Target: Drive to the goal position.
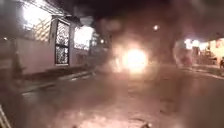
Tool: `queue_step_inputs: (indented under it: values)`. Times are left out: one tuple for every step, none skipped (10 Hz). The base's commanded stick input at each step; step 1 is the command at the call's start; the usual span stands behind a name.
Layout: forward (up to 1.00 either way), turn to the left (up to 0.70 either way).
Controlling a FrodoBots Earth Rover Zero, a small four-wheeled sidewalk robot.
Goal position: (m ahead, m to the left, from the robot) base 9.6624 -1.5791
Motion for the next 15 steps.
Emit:
queue_step_inputs:
  values:
    - [0.85, -0.34]
    - [0.85, -0.1]
    - [0.85, 0.0]
    - [0.85, 0.0]
    - [0.85, 0.0]
    - [0.54, 0.0]
    - [0.0, 0.0]
    - [0.0, 0.0]
    - [0.0, 0.0]
    - [0.0, 0.0]
    - [0.0, 0.0]
    - [0.0, 0.0]
    - [0.0, 0.0]
    - [0.0, 0.0]
    - [0.0, 0.0]
